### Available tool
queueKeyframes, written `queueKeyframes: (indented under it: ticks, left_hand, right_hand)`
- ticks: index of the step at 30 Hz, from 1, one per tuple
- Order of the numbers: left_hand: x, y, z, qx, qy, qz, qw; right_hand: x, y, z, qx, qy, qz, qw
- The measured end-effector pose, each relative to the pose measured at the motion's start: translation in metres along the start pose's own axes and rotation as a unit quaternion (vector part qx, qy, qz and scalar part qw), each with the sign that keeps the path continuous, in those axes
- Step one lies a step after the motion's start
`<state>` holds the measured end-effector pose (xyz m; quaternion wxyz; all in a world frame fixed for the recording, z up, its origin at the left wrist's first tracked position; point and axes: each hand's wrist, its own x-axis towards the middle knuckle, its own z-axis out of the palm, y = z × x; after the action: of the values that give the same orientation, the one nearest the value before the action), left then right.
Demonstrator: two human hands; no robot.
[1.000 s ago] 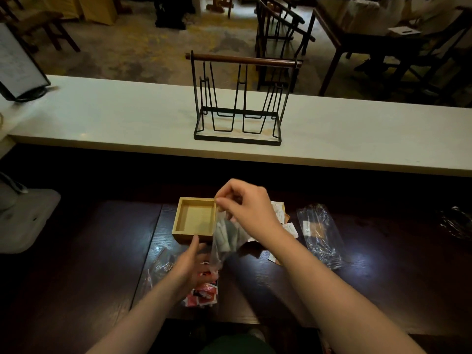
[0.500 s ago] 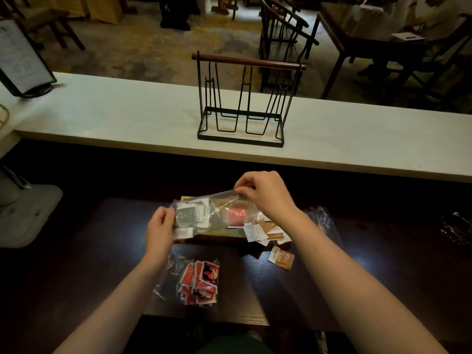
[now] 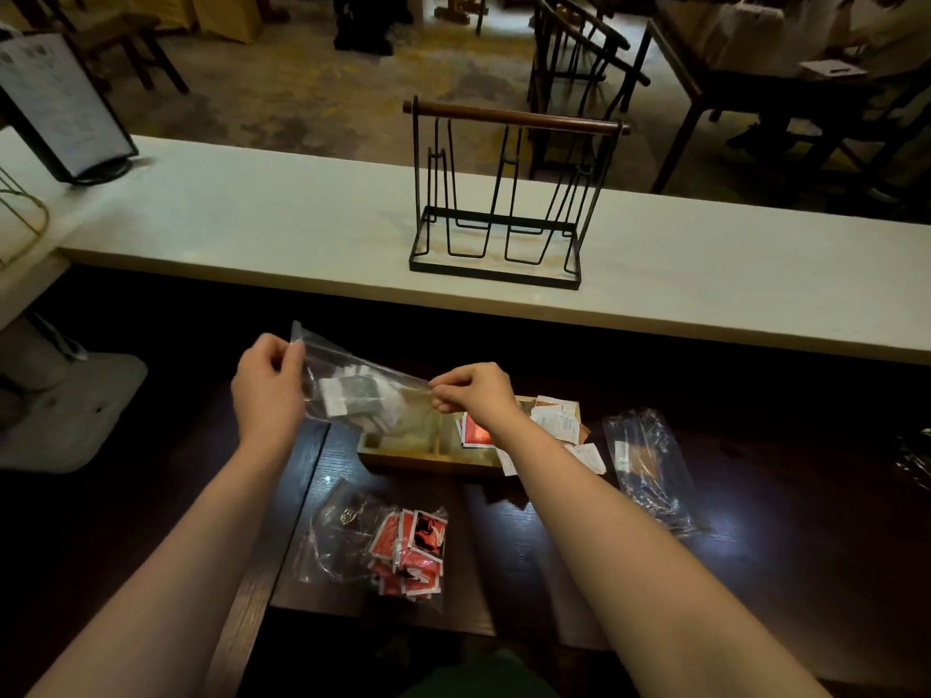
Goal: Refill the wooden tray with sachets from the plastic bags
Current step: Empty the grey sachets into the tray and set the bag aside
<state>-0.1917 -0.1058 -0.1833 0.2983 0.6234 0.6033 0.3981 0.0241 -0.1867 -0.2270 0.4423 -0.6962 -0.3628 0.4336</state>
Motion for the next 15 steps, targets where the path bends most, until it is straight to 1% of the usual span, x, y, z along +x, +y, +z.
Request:
queueKeyframes:
  ticks: [3,7,12,15]
  left_hand:
    - [0.004,0.004,0.002,0.043,-0.014,0.015,0.999]
    - [0.006,0.007,0.005,0.061,-0.026,0.018,0.998]
    - [0.007,0.016,0.006,0.073,-0.033,0.032,0.996]
    - [0.005,0.023,0.004,0.082,-0.048,0.062,0.994]
  right_hand:
    - [0.005,0.01,0.007,0.038,0.0,0.04,0.998]
    - [0.009,0.016,0.012,0.059,0.007,0.071,0.996]
    - [0.011,0.019,0.016,0.063,0.002,0.075,0.995]
    - [0.011,0.021,0.016,0.061,0.003,0.076,0.995]
